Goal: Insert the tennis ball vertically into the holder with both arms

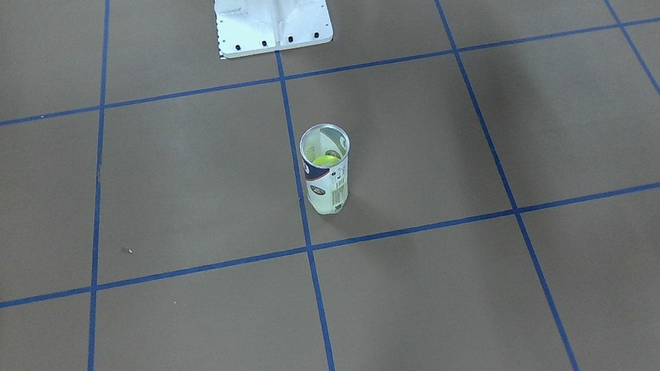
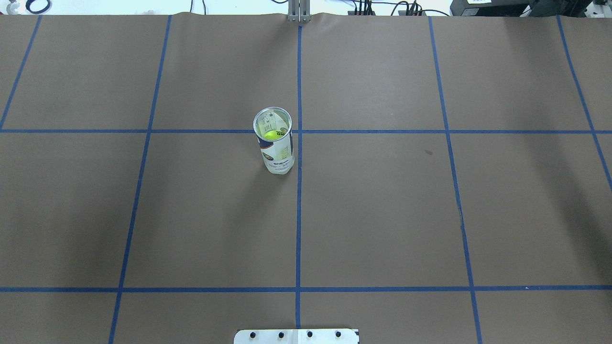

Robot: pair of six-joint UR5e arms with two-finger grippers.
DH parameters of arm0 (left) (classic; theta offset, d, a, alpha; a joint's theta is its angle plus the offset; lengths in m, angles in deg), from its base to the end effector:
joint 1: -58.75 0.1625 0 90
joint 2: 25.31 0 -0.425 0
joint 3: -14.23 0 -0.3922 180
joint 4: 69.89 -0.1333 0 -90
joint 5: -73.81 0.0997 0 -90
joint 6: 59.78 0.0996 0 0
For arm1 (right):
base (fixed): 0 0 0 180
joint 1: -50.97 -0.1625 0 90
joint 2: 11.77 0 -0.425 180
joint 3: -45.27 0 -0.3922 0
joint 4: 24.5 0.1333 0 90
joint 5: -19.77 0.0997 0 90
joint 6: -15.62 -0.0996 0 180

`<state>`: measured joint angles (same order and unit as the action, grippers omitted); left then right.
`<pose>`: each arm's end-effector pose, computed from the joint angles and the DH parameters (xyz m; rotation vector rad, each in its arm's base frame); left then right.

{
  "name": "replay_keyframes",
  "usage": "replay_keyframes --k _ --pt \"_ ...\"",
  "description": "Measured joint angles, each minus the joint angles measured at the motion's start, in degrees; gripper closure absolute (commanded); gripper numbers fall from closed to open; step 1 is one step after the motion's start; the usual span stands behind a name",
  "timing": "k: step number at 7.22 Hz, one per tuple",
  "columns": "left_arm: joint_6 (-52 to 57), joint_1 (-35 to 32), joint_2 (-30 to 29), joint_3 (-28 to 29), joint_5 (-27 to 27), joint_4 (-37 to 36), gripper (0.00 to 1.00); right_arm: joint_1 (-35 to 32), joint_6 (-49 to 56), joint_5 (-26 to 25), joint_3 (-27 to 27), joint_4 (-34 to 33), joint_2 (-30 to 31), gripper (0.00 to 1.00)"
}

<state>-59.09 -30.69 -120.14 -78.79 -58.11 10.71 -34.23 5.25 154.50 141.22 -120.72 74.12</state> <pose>-0.0617 -0.5226 0.6092 -0.0250 0.7316 0.0109 0.0194 -0.5243 0.5818 -0.0400 -0.7821 0.0660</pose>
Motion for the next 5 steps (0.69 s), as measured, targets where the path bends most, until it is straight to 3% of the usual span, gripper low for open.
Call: replay_keyframes --k 5 --pt "0.18 -0.03 0.69 -0.12 -0.11 0.15 0.00 -2.55 8.10 0.23 -0.92 -0.02 3.64 0.01"
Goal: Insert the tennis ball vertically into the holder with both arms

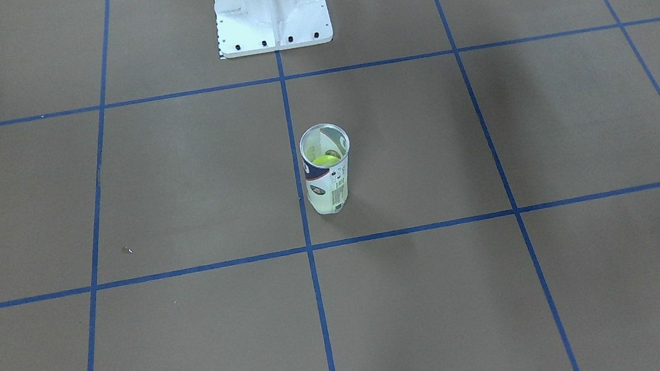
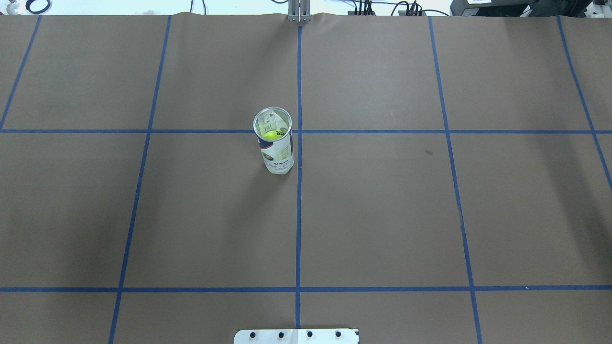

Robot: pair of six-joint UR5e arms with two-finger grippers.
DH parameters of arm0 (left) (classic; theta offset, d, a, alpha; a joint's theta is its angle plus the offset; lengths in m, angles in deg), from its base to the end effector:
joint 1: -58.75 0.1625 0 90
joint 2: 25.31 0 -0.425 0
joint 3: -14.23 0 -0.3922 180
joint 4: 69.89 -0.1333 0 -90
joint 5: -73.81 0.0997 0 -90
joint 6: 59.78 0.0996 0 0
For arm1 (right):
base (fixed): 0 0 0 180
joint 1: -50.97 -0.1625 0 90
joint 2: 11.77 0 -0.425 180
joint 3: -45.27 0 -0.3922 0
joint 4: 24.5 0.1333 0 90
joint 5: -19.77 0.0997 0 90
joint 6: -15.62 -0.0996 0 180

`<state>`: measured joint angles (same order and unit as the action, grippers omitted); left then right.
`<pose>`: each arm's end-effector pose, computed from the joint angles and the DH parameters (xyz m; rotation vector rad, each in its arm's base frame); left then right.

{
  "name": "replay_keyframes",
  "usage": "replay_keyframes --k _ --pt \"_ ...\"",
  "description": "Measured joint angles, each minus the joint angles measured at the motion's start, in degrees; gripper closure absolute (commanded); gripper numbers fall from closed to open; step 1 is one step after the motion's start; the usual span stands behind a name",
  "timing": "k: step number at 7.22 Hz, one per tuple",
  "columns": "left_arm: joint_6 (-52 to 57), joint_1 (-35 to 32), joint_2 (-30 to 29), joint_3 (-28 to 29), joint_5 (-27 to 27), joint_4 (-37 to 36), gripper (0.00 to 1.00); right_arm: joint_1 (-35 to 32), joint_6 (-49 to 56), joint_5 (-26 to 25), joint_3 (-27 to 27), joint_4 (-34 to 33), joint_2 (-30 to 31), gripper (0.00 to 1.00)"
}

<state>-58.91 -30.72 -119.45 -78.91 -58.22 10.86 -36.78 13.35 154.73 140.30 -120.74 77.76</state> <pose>-0.0618 -0.5174 0.6141 -0.0307 0.7336 0.0107 0.0435 -0.4948 0.6217 -0.0432 -0.7836 0.0054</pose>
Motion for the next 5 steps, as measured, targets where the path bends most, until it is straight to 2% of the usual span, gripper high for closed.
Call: replay_keyframes --k 5 --pt "0.10 0.05 0.01 -0.39 -0.40 0.03 0.00 -2.30 4.61 0.39 -0.51 0.06 1.17 0.01"
